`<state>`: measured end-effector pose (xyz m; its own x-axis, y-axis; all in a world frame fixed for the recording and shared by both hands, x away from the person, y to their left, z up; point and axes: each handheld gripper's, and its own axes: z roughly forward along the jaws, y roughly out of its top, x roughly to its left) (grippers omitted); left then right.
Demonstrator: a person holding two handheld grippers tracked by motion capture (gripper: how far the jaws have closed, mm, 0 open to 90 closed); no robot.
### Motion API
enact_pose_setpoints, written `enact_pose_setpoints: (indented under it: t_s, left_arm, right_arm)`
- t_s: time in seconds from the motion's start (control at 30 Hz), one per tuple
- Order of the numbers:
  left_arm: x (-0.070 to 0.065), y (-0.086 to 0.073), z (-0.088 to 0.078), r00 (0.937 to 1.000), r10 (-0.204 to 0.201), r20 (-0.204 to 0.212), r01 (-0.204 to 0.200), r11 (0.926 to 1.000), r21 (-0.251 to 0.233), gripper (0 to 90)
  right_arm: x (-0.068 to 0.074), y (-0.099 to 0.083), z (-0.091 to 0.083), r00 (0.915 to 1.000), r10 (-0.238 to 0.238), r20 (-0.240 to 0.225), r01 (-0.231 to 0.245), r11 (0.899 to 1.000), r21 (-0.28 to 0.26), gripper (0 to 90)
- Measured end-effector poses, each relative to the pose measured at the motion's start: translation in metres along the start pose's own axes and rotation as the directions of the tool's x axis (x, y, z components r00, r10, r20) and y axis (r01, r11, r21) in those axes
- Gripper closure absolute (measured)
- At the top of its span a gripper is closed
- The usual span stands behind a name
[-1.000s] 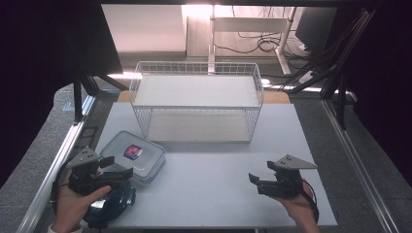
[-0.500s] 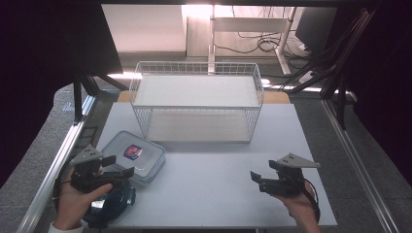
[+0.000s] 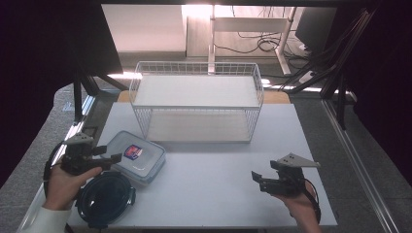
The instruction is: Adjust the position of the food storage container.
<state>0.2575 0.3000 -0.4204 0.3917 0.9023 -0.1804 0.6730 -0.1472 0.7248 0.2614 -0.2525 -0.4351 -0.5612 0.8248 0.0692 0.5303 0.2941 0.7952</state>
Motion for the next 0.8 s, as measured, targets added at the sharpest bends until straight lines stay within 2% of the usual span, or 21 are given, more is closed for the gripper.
enact_pose_setpoints:
  t_s: [0.03,0.07,0.13,0.27,0.3,0.37,0.4,0.5,0.57,0.6,0.63,0.73,0.77,0.8]
  left_arm:
    - [0.000,0.000,0.000,1.0000,0.000,0.000,0.000,1.0000,0.000,33.6]
    - [0.011,0.007,0.002,0.9997,-0.014,-0.022,0.014,0.9998,0.014,35.9]
    - [0.020,0.015,0.005,0.9991,-0.019,-0.037,0.020,0.9994,0.028,38.0]
    - [0.037,0.026,0.014,0.9980,-0.034,-0.054,0.037,0.9976,0.059,40.8]
    - [0.037,0.026,0.014,0.9980,-0.034,-0.054,0.037,0.9976,0.059,41.4]
    - [0.047,0.030,0.025,0.9972,-0.049,-0.057,0.054,0.9946,0.088,43.1]
    - [0.047,0.030,0.025,0.9972,-0.049,-0.057,0.054,0.9946,0.088,43.6]
    - [0.059,0.033,0.038,0.9955,-0.051,-0.079,0.062,0.9886,0.137,46.9]
    - [0.063,0.033,0.040,0.9953,-0.057,-0.078,0.069,0.9858,0.153,55.7]
    - [0.066,0.034,0.042,0.9941,-0.062,-0.089,0.076,0.9840,0.161,55.7]
    - [0.072,0.035,0.045,0.9926,-0.067,-0.101,0.084,0.9805,0.178,63.5]
    - [0.081,0.035,0.049,0.9920,-0.073,-0.102,0.094,0.9737,0.208,71.2]
    - [0.081,0.035,0.049,0.9920,-0.073,-0.102,0.094,0.9737,0.208,73.2]
    - [0.086,0.035,0.053,0.9916,-0.080,-0.102,0.101,0.9696,0.222,73.2]
  right_arm:
    - [0.000,0.000,0.000,1.0000,0.000,0.000,0.000,1.000,0.000,20.5]
    - [0.000,0.000,0.001,1.0000,0.002,0.003,-0.002,1.000,0.004,20.5]
    - [0.000,-0.001,0.002,1.0000,0.002,0.004,-0.002,1.000,0.008,20.6]
    - [0.000,-0.001,0.004,1.0000,0.005,0.007,-0.005,1.000,0.020,20.9]
    - [0.000,-0.001,0.004,1.0000,0.005,0.007,-0.005,1.000,0.020,20.9]
    - [-0.001,-0.002,0.005,0.9999,0.010,0.012,-0.011,1.000,0.025,21.0]
    - [-0.001,-0.002,0.005,0.9998,0.012,0.013,-0.012,1.000,0.026,21.0]
    - [-0.002,-0.003,0.006,0.9998,0.012,0.017,-0.013,1.000,0.029,21.0]
    - [-0.002,-0.003,0.006,0.9998,0.012,0.018,-0.013,0.999,0.030,21.0]
    - [-0.003,-0.003,0.006,0.9998,0.012,0.018,-0.012,0.999,0.034,21.2]
    - [-0.003,-0.004,0.008,0.9997,0.014,0.018,-0.015,0.999,0.041,21.5]
    - [-0.003,-0.005,0.009,0.9996,0.019,0.020,-0.020,0.999,0.047,21.5]
    - [-0.003,-0.005,0.009,0.9996,0.019,0.020,-0.020,0.999,0.047,21.5]
    - [-0.004,-0.005,0.009,0.9996,0.017,0.022,-0.018,0.999,0.048,21.6]
